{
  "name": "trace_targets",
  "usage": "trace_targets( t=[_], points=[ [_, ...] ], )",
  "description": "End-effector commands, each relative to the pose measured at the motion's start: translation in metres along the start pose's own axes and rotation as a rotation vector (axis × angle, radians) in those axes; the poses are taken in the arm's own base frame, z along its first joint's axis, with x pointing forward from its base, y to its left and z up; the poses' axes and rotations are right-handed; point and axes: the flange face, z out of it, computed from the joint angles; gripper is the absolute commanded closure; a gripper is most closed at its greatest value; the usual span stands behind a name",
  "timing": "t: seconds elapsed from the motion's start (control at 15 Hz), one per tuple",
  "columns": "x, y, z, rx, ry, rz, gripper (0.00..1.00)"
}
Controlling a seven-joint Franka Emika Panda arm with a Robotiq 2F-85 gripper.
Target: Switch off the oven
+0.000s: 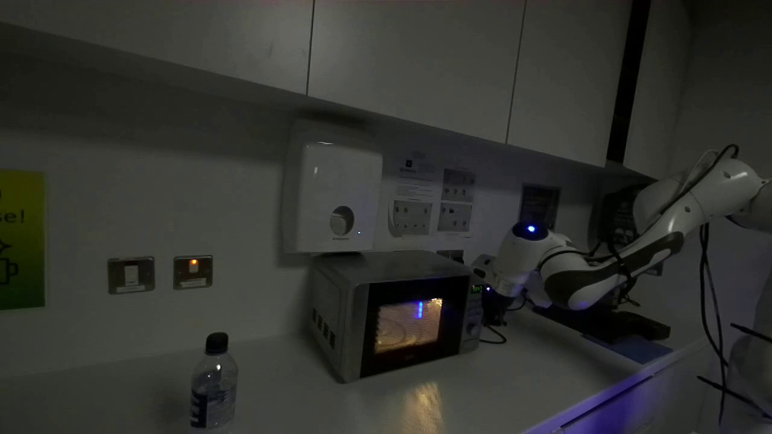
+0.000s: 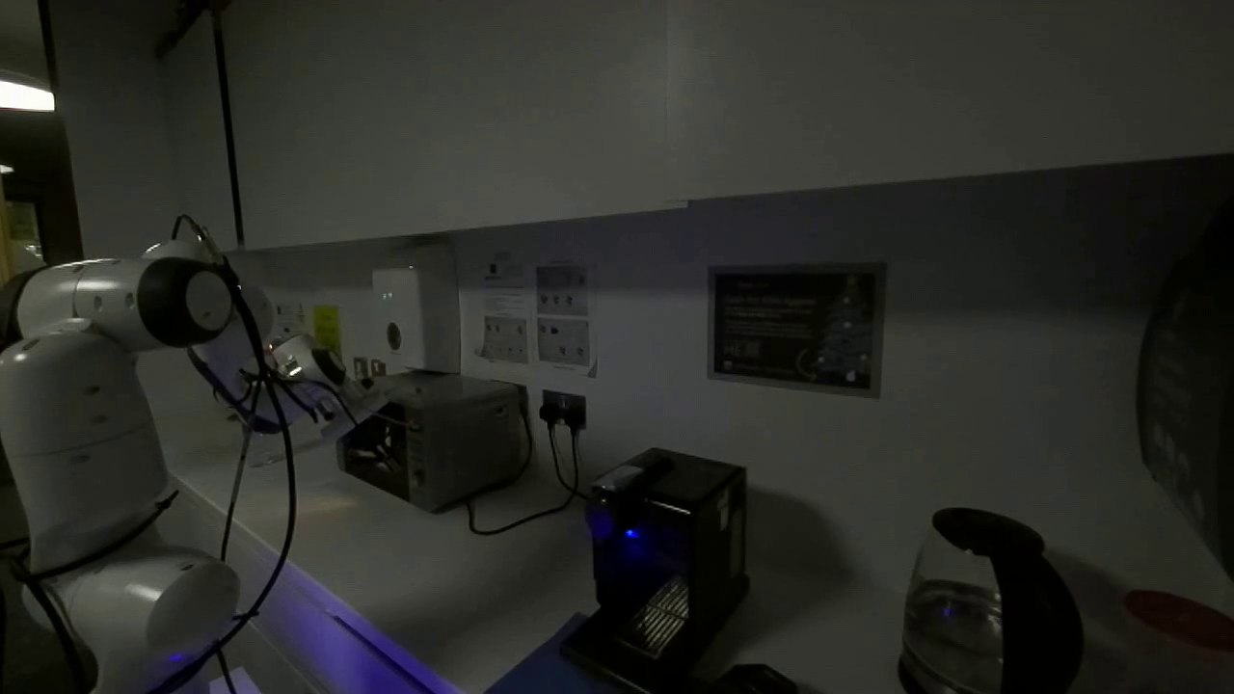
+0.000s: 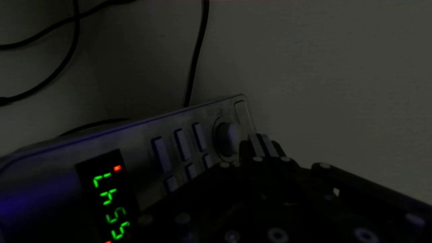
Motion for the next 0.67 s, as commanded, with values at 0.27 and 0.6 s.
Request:
trace_targets(
  t=[0.27, 0.6],
  points=[
    [-0.0088, 0.002, -0.0013, -0.074, 0.046, 0.0, 1.0],
    [-0.0034, 0.0005, -0.0013, -0.07, 0.111, -0.023, 1.0]
  ],
)
